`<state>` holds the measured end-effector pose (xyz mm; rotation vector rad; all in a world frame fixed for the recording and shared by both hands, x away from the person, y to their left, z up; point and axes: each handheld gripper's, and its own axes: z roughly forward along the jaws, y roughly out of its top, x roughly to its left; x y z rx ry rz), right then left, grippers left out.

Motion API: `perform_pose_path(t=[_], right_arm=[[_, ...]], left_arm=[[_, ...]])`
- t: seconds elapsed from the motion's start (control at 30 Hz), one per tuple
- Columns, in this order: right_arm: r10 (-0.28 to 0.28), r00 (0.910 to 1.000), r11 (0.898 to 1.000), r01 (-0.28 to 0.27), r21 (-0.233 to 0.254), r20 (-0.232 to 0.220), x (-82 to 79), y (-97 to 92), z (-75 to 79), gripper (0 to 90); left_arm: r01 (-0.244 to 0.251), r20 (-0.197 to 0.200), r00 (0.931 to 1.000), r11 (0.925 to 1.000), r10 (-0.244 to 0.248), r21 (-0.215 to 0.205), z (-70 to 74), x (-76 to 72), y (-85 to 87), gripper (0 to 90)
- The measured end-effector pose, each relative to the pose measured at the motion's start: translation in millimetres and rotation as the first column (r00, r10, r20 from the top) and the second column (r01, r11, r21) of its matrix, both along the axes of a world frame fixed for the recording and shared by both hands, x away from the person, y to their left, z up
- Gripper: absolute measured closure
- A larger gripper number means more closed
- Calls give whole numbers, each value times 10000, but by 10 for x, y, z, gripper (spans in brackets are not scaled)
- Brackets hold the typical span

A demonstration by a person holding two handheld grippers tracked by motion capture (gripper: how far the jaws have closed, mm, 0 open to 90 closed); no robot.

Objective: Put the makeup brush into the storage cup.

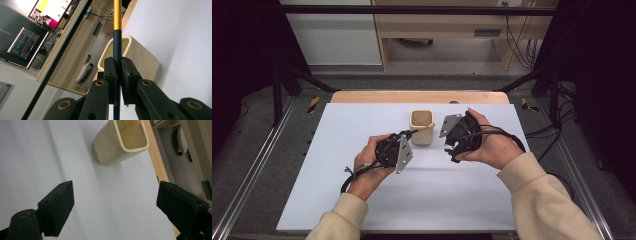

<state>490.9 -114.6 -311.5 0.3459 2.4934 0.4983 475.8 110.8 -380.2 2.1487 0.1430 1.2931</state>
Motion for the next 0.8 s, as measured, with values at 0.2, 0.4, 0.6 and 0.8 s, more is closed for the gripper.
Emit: perform_pose_path(t=[0.2,0.4,0.6,0.8], right_arm=[[-335,9994,9969,331,718,41,-27,-81,-170,111],[-544,9985,9924,541,1109,-4,-76,-165,-328,91],[-1088,9937,9788,1120,1713,-279,-146,-285,-483,61],[-1238,9908,9676,1329,2146,-552,-222,-400,-656,61]], left_arm=[[-35,-216,9998,9988,24,-488,29,28,36,834],[-85,-471,9989,9913,23,-1315,72,51,83,835],[-103,-839,9964,9756,-84,-2194,110,94,144,835],[-186,-1032,9946,9616,-101,-2739,152,126,199,835]])
